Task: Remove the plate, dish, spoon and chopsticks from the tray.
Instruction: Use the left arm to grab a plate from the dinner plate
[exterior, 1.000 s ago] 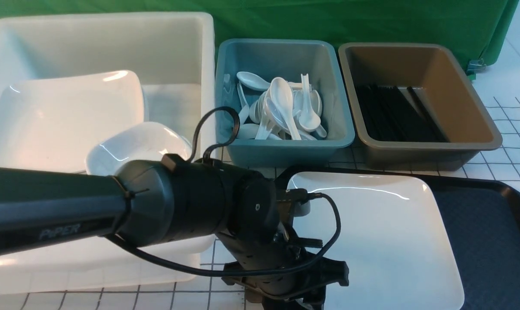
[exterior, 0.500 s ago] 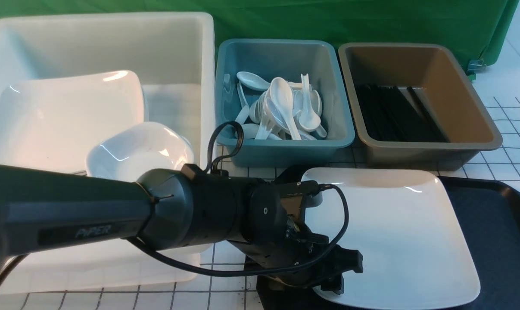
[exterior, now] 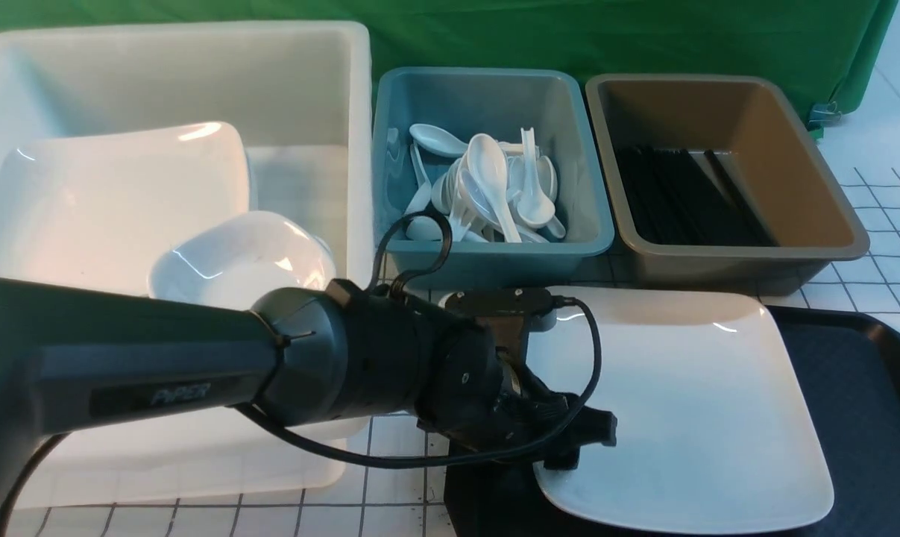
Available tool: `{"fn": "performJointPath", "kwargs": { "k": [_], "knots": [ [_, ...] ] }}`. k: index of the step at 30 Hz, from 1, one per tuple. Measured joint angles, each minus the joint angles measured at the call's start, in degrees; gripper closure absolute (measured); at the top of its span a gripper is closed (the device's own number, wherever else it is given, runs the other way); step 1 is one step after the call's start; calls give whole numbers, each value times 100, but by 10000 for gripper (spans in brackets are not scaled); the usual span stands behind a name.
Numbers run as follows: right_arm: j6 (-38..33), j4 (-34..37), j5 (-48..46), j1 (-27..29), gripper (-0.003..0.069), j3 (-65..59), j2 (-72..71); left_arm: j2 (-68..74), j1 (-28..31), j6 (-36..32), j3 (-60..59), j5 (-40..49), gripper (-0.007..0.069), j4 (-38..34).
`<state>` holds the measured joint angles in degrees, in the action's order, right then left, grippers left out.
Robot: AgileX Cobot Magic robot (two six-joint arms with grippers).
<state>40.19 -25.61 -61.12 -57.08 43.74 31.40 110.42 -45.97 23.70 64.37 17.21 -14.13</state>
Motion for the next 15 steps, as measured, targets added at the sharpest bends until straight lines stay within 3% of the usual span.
{"fn": "performJointPath", "kwargs": {
  "k": [5,7,13,15],
  "knots": [
    [0,0,0,0,618,0,0,75,5,52,38,-143,243,-399],
    [0,5,0,0,618,0,0,101,5,52,44,-179,284,-582],
    [0,5,0,0,609,0,0,126,5,134,44,-177,524,-733],
    [0,5,0,0,608,0,0,89,5,201,44,-184,561,-848]
  ]
}}
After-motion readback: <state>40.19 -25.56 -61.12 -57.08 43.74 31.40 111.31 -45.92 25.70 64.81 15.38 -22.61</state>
